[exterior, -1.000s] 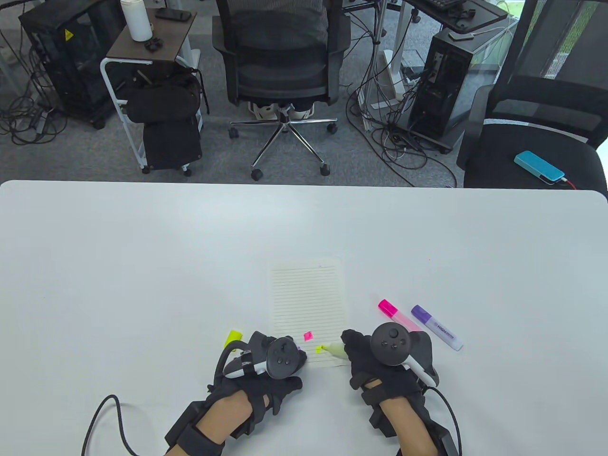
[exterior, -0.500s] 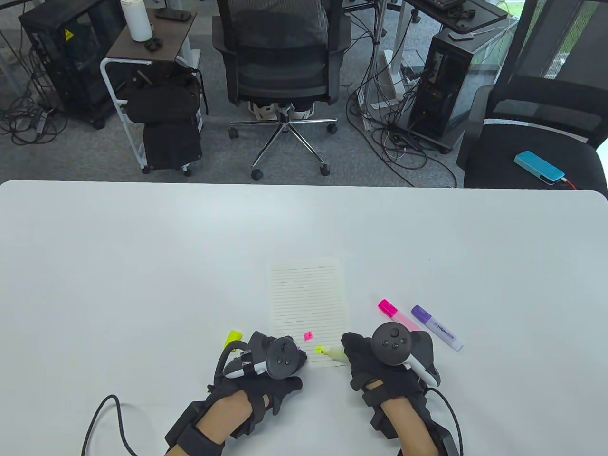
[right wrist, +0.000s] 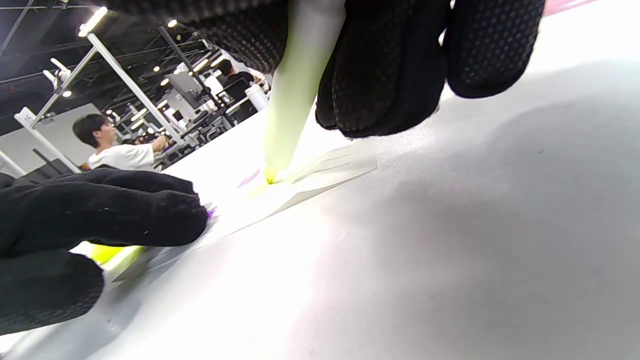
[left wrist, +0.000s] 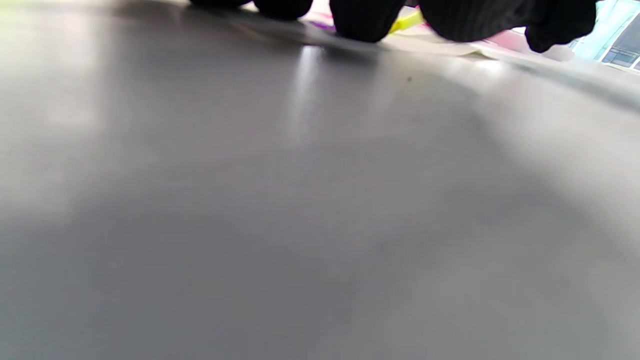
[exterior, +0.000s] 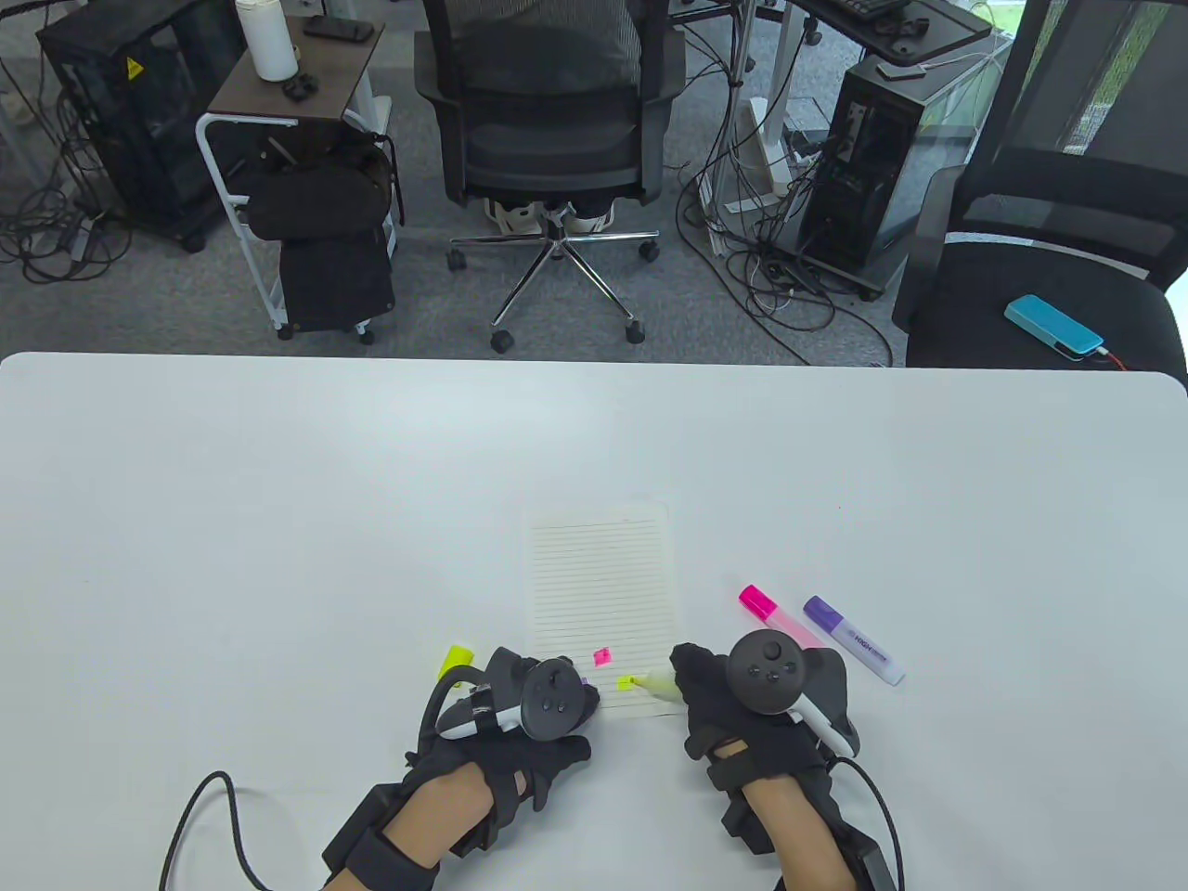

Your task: Apply highlighter ink on paper

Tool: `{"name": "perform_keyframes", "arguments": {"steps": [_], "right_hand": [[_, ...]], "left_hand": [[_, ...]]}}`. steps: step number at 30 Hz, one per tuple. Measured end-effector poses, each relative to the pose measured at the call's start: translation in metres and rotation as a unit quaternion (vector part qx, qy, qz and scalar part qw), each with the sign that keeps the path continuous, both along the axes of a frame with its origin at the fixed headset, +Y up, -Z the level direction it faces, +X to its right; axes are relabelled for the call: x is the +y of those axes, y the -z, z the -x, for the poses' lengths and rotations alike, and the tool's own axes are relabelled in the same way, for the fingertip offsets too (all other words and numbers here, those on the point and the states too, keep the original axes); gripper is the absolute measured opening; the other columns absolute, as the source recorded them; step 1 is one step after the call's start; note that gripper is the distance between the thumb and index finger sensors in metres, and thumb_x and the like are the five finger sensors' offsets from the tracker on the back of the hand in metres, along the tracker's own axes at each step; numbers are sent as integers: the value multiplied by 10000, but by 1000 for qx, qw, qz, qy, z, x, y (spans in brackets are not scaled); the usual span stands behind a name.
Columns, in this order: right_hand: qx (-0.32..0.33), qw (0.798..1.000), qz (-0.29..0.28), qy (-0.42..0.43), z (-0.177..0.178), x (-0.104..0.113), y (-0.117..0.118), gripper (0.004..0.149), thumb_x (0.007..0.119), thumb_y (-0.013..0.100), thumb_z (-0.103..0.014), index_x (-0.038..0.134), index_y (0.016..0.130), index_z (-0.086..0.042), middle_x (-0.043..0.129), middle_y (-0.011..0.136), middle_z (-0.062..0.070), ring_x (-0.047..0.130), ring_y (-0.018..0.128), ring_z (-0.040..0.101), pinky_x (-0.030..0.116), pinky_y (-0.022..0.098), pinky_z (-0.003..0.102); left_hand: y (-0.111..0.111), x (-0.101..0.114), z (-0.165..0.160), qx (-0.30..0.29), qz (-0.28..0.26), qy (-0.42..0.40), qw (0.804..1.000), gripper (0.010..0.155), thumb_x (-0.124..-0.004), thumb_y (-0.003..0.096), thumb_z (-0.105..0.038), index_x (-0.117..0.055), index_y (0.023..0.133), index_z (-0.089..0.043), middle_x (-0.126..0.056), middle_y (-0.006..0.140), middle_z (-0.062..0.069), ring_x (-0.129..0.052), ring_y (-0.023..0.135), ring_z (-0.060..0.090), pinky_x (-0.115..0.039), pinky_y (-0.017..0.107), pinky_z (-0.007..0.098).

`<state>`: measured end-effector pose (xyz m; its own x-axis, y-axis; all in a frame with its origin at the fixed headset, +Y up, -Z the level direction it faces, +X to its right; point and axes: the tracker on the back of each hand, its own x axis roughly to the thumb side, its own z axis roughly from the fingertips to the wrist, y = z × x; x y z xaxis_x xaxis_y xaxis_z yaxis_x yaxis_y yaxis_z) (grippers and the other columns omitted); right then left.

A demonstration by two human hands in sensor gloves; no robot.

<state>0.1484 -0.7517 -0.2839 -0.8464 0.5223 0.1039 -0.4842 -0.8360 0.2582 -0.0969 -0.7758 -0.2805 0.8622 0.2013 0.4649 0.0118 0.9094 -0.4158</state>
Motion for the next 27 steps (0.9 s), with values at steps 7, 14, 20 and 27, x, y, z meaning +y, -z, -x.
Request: {"name": "perform_keyframes", "arguments": {"steps": [7, 14, 20, 27], "right_hand": [[3, 1000, 11, 5, -1, 1, -2, 407, 712, 632, -303, 720, 1009, -151, 882, 809, 186, 933, 517, 361, 715, 568, 604], [-4, 1000, 7, 2, -2, 2, -1, 406, 708, 634, -303, 712, 1013, -158, 877, 816, 187, 933, 523, 361, 713, 571, 603], [-4, 1000, -1, 3, -1, 1, -1, 409, 705, 637, -305, 704, 1019, -162, 870, 828, 186, 928, 535, 363, 708, 576, 604], [1, 1000, 1, 1, 1, 1, -2, 409, 704, 637, -307, 703, 1019, -163, 868, 830, 186, 928, 537, 365, 707, 577, 605]], "left_hand": [[0, 0, 0, 0, 0, 0, 1000, 650, -655, 450, -561, -522, 1040, -324, -371, 1130, 49, -446, 1007, 385, -464, 719, 618], [0, 0, 0, 0, 0, 0, 1000, 649, -654, 450, -561, -523, 1039, -324, -372, 1129, 48, -447, 1007, 385, -465, 719, 617], [0, 0, 0, 0, 0, 0, 1000, 650, -653, 450, -562, -521, 1040, -324, -371, 1130, 48, -446, 1007, 384, -464, 720, 617], [0, 0, 0, 0, 0, 0, 1000, 650, -654, 450, -561, -521, 1040, -324, -370, 1130, 48, -445, 1008, 383, -464, 720, 617]]}}
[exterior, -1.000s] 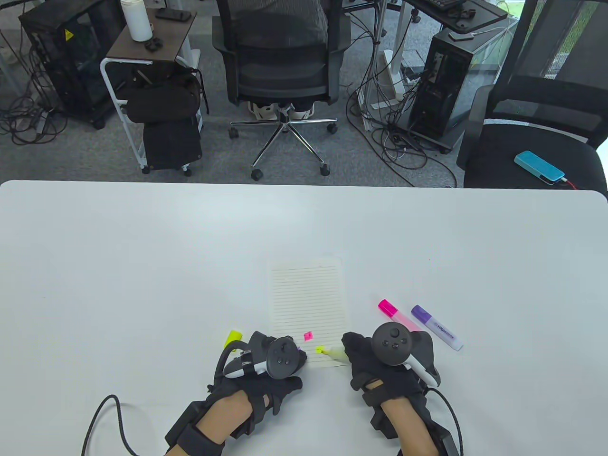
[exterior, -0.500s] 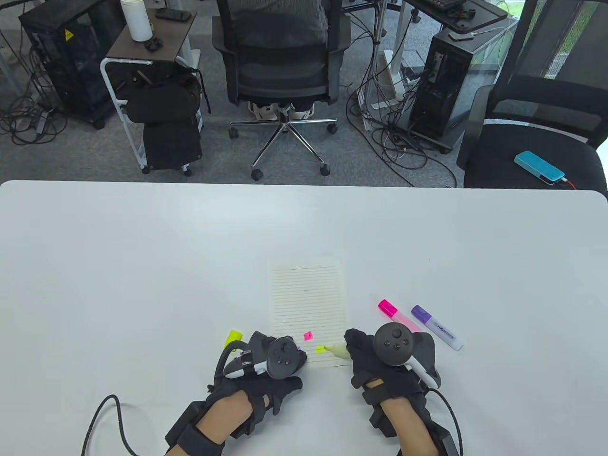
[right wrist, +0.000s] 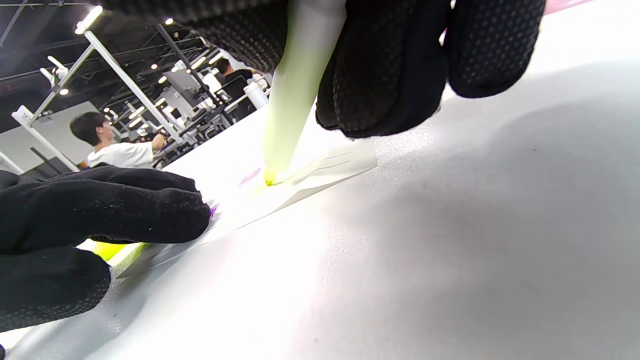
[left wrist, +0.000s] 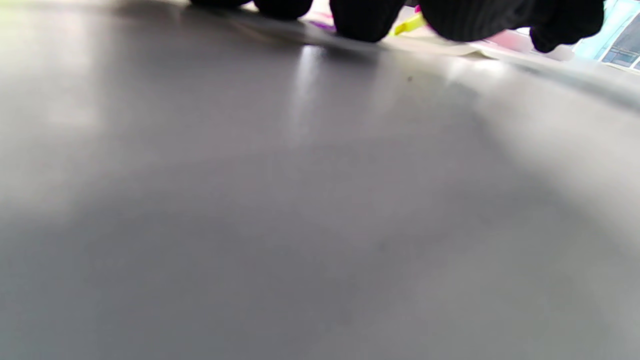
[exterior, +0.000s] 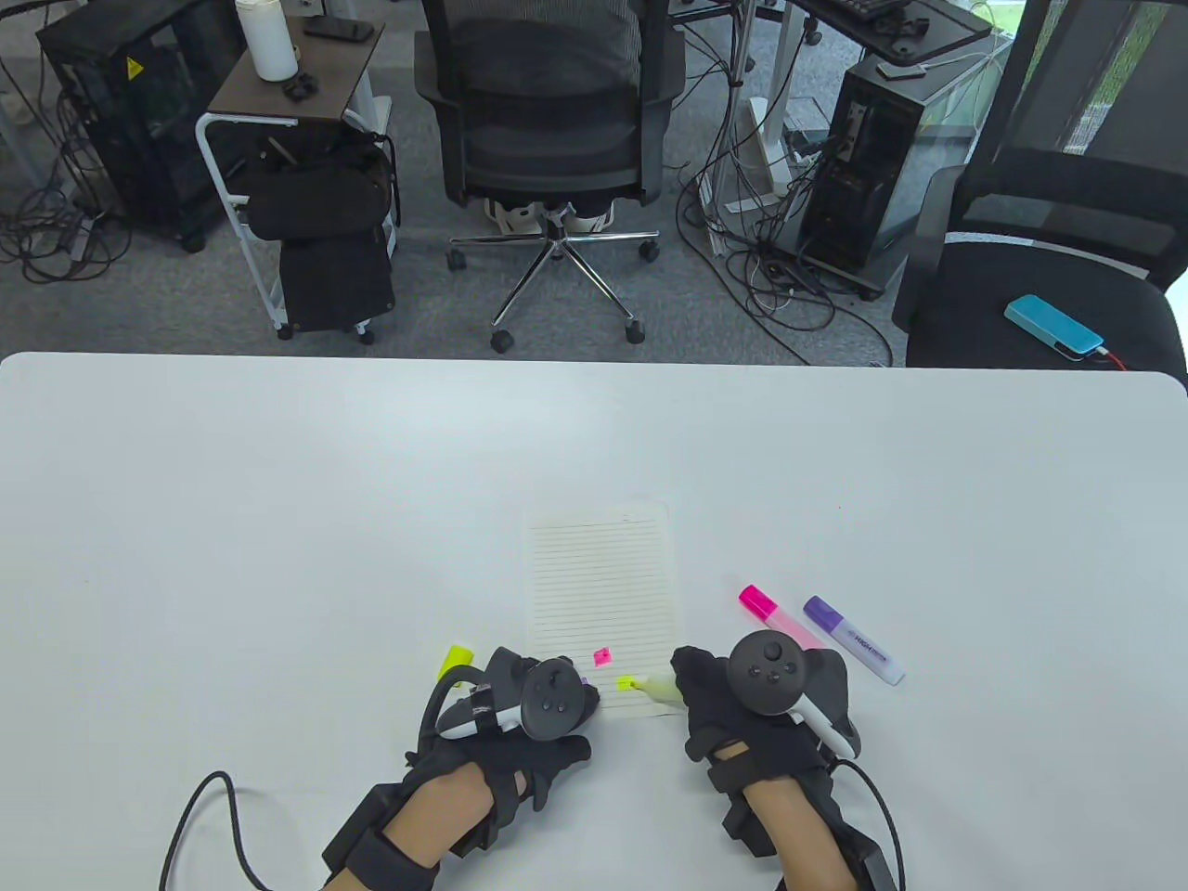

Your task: Apply highlighter ink on paper

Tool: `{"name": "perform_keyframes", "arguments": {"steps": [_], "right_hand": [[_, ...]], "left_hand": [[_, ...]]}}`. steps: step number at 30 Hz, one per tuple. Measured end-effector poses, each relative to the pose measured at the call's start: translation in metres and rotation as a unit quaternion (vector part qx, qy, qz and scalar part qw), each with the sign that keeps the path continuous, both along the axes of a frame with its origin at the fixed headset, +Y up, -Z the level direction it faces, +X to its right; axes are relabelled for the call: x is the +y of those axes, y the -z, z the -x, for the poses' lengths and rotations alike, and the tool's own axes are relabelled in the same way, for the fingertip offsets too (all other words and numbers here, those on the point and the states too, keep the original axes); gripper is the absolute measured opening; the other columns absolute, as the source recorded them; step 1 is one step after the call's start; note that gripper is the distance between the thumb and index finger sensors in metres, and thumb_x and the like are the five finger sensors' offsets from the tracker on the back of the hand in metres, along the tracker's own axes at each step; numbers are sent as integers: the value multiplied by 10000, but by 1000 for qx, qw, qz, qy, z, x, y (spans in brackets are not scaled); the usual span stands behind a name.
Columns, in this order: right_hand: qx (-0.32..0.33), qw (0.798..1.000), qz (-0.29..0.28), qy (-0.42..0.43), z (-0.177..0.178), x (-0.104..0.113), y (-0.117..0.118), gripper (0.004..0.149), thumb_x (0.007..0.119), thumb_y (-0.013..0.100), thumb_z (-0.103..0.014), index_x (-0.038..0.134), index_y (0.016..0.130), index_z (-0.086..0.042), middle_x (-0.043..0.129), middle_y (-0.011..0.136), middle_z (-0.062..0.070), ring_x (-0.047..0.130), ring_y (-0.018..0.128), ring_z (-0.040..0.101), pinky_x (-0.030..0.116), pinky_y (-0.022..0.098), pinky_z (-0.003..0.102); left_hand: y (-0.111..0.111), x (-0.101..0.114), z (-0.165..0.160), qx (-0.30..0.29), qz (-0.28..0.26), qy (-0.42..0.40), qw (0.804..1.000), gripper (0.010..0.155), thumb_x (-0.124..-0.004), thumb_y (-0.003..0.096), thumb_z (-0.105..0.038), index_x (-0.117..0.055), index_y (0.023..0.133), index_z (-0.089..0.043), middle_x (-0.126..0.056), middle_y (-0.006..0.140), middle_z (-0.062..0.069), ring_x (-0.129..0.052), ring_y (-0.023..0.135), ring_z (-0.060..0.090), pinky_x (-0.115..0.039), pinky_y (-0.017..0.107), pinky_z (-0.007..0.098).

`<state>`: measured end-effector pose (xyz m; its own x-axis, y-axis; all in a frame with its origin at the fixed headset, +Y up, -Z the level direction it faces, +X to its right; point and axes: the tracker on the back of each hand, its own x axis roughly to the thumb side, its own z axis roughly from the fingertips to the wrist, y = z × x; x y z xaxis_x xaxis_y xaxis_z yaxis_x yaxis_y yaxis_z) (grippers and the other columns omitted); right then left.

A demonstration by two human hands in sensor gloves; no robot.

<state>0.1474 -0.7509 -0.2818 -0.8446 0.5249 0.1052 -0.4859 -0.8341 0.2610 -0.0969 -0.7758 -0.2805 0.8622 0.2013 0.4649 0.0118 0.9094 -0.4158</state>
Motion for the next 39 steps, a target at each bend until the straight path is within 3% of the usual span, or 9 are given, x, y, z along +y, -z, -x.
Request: {"name": "perform_keyframes", "arguments": {"steps": [16, 21, 25, 39], "right_hand": [[2, 1000, 12, -2, 1, -1, 1, 406, 703, 637, -306, 707, 1015, -158, 872, 826, 189, 931, 533, 367, 708, 575, 606], [1, 1000, -10, 7, 3, -2, 0, 410, 701, 639, -310, 696, 1025, -171, 861, 843, 186, 925, 551, 370, 702, 583, 606], [9, 1000, 10, -2, 3, -2, 0, 406, 702, 636, -307, 706, 1015, -159, 873, 826, 186, 931, 535, 366, 709, 576, 606], [-2, 1000, -16, -5, 5, -2, -1, 409, 698, 640, -308, 694, 1024, -170, 859, 846, 184, 926, 553, 368, 703, 584, 605]], "left_hand": [[0, 0, 0, 0, 0, 0, 1000, 650, -654, 450, -562, -520, 1040, -323, -368, 1130, 49, -445, 1007, 384, -463, 720, 617], [0, 0, 0, 0, 0, 0, 1000, 650, -655, 450, -561, -521, 1040, -324, -370, 1129, 49, -444, 1007, 383, -463, 720, 617], [0, 0, 0, 0, 0, 0, 1000, 650, -654, 450, -561, -520, 1040, -325, -368, 1130, 48, -444, 1007, 383, -464, 720, 617], [0, 0, 0, 0, 0, 0, 1000, 648, -653, 451, -562, -518, 1040, -327, -367, 1129, 46, -443, 1008, 381, -464, 720, 616]]}}
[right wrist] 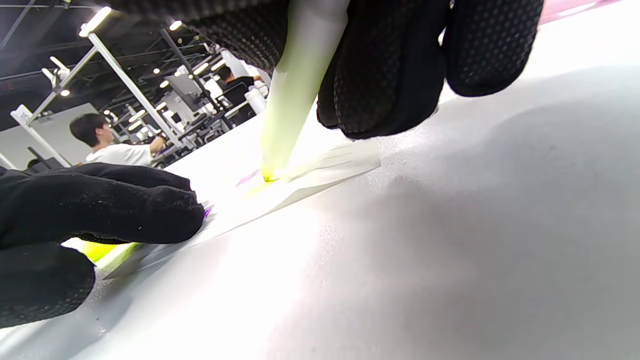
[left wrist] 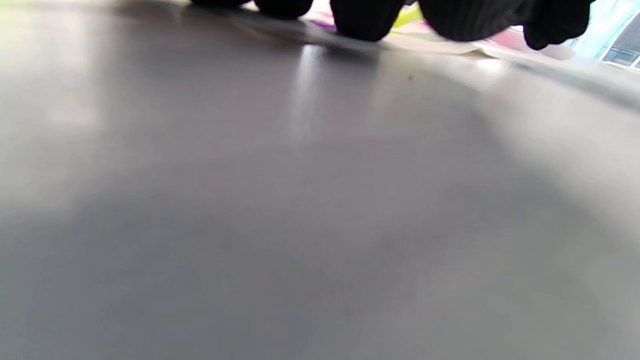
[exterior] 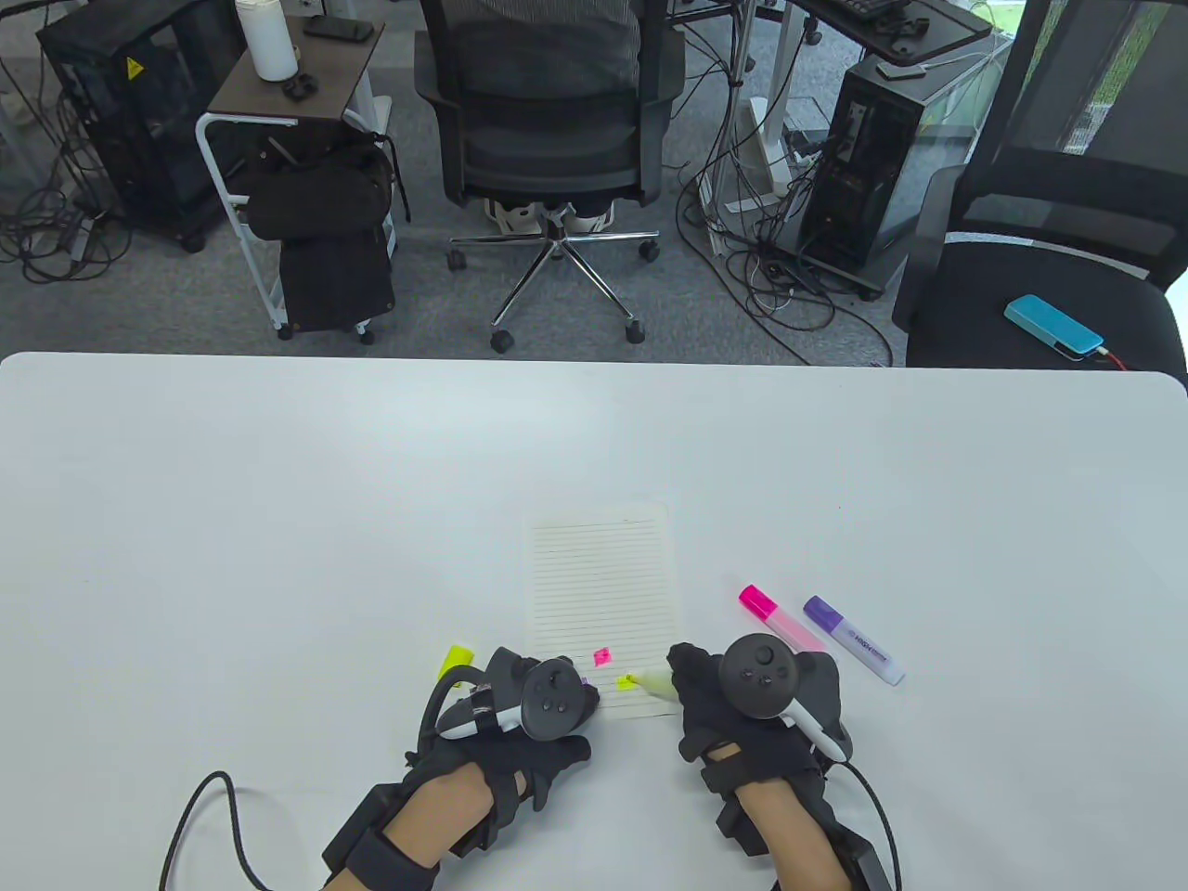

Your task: Apply highlighter ink on paper

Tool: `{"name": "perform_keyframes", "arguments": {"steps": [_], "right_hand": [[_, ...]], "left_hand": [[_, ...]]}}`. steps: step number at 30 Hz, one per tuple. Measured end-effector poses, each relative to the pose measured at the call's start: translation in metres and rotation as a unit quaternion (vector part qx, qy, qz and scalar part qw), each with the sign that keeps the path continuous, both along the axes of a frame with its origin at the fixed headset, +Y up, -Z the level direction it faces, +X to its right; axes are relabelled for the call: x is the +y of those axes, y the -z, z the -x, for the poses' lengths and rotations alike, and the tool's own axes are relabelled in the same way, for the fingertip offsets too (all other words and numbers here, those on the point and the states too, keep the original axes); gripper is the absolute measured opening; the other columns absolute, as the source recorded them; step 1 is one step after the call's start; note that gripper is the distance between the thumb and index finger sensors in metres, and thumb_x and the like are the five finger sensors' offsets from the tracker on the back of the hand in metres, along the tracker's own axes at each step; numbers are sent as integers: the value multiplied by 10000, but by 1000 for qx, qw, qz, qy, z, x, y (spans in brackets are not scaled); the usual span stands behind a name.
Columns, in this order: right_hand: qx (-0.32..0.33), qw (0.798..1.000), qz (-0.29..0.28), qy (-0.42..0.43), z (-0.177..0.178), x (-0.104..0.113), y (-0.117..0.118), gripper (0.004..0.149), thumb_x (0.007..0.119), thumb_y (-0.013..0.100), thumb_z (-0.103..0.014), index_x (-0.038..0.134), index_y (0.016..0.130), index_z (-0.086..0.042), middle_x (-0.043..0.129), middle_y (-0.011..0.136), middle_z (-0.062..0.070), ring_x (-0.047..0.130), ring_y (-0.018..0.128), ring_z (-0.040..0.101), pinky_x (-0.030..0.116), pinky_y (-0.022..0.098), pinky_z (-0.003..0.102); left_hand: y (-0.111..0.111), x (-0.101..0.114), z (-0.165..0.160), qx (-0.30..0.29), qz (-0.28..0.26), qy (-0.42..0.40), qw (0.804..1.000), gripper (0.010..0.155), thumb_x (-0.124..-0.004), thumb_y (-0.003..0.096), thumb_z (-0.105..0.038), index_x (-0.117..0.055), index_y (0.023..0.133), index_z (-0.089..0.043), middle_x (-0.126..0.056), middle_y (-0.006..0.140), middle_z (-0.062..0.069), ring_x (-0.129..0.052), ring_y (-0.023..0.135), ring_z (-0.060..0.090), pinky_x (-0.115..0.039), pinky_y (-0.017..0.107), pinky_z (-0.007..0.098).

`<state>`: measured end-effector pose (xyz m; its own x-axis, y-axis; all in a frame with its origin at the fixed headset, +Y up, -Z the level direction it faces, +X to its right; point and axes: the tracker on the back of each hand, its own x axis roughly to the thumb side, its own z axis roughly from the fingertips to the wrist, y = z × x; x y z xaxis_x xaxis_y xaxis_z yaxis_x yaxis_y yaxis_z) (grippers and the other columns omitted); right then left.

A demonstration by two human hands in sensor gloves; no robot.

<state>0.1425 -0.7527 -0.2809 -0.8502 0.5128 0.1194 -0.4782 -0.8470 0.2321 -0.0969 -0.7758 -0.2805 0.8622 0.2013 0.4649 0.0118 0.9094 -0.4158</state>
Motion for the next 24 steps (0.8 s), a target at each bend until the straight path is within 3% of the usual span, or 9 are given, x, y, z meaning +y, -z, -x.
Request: {"name": "perform_keyframes", "arguments": {"steps": [11, 24], "right_hand": [[-10, 1000, -5, -2, 0, 1, -2, 410, 697, 640, -306, 690, 1027, -170, 859, 845, 182, 927, 551, 362, 707, 582, 601], [-13, 984, -70, 166, -11, 5, -6, 436, 684, 646, -301, 630, 1063, -187, 812, 913, 175, 908, 632, 373, 687, 609, 608]], "left_hand": [[0, 0, 0, 0, 0, 0, 1000, 648, -653, 451, -562, -520, 1040, -328, -368, 1130, 45, -443, 1008, 380, -463, 720, 616], [1, 0, 1, -6, -1, -3, 1000, 656, -651, 451, -562, -517, 1047, -323, -378, 1131, 52, -455, 1007, 383, -467, 719, 618]]}}
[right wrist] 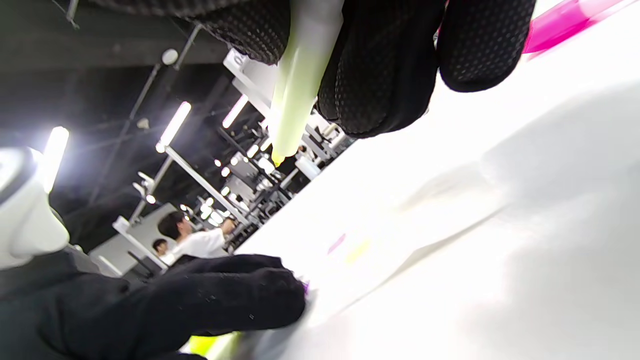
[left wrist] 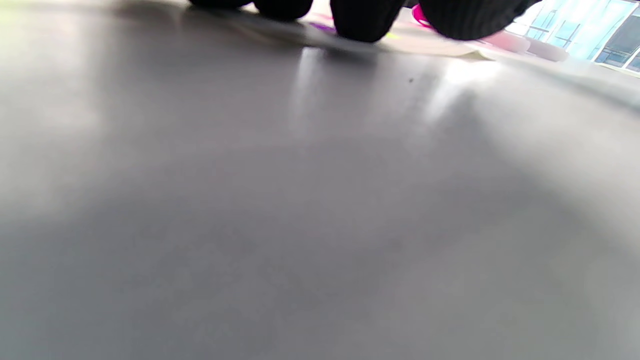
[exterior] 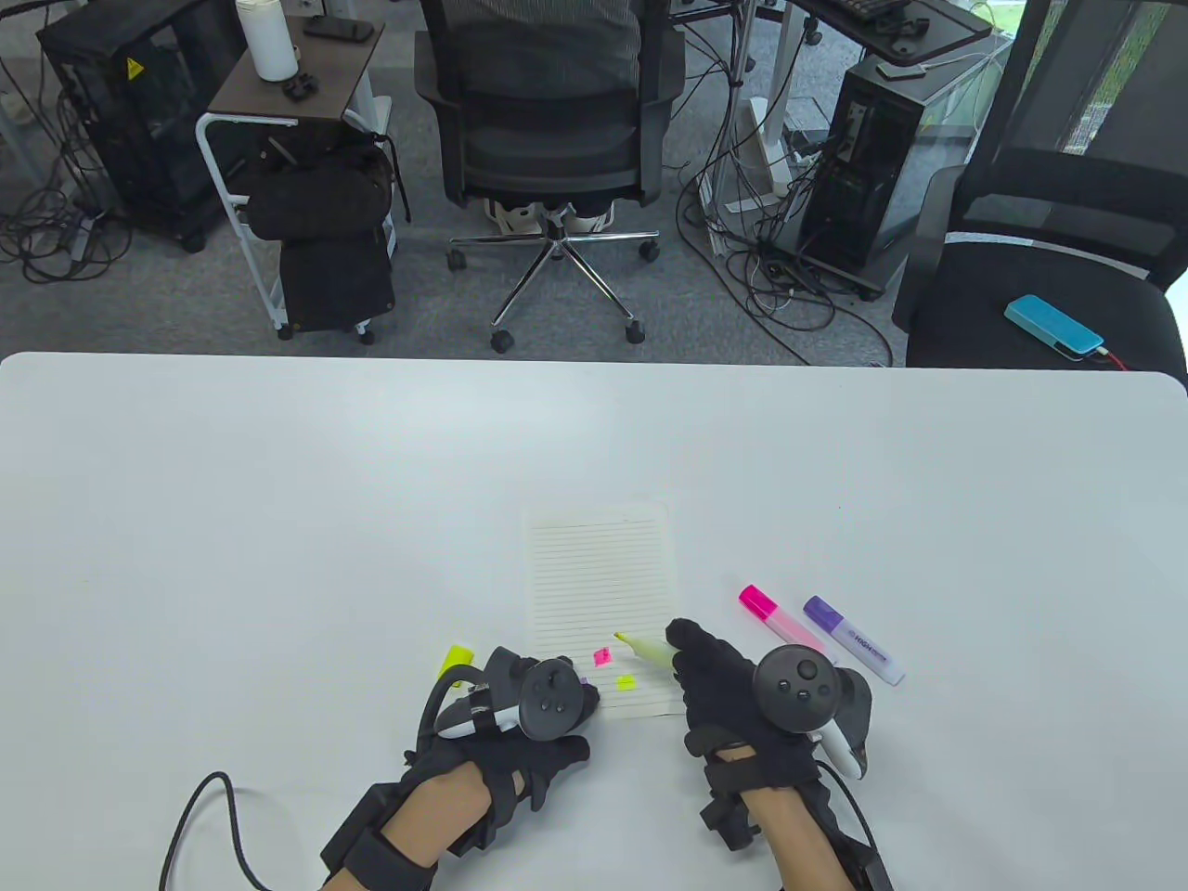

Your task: Apply highlighter ink on paper

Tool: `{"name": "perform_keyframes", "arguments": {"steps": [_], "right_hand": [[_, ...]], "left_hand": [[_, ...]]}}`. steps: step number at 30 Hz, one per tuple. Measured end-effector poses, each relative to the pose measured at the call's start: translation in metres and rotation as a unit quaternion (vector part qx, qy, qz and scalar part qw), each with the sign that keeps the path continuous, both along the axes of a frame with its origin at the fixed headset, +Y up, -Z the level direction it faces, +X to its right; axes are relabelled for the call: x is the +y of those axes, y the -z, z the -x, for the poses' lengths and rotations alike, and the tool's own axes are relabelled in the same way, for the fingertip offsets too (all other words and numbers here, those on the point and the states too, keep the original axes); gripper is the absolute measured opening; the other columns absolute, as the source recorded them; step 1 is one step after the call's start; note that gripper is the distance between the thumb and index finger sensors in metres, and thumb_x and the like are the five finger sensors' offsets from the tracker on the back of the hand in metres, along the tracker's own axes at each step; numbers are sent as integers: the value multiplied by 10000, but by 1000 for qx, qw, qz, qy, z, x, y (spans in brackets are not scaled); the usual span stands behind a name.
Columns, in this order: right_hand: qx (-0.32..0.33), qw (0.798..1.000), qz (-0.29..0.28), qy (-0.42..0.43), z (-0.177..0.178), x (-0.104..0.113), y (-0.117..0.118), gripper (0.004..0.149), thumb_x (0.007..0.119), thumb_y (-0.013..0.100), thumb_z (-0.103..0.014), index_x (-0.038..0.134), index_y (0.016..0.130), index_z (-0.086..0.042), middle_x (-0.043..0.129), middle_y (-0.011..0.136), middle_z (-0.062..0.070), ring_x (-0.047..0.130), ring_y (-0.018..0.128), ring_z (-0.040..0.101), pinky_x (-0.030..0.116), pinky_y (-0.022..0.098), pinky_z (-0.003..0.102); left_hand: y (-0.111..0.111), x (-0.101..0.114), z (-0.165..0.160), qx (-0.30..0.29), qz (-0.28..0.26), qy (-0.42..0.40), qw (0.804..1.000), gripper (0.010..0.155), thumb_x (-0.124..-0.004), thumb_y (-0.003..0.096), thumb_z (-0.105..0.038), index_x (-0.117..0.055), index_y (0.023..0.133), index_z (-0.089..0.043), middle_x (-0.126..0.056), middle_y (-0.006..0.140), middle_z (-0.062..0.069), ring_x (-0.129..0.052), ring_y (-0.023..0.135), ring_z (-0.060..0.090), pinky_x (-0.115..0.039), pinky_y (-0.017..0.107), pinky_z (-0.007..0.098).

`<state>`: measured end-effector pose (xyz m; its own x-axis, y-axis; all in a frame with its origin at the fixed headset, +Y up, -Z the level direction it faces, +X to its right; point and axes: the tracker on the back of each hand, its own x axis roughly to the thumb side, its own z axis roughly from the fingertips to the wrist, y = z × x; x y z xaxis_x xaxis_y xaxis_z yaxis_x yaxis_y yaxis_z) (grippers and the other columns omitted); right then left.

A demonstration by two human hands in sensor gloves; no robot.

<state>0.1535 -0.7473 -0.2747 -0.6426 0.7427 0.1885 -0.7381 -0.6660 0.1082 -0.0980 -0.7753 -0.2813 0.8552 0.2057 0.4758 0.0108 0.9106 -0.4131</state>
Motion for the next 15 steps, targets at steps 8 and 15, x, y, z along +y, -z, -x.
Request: {"name": "perform_keyframes", "arguments": {"steps": [8, 15], "right_hand": [[14, 1000, -16, 19, -1, 1, -1, 441, 679, 647, -302, 618, 1070, -191, 799, 928, 172, 901, 654, 376, 681, 616, 611], [21, 999, -13, 24, -2, 1, -1, 442, 677, 648, -305, 617, 1070, -188, 799, 930, 176, 898, 659, 380, 678, 616, 612]], "left_hand": [[7, 19, 16, 20, -39, -67, 997, 656, -663, 442, -553, -578, 1033, -282, -511, 1113, 68, -593, 979, 382, -543, 693, 619], [20, 55, 71, 146, -127, -84, 977, 637, -688, 439, -535, -637, 1011, -260, -605, 1087, 65, -666, 954, 372, -587, 677, 614]]}}
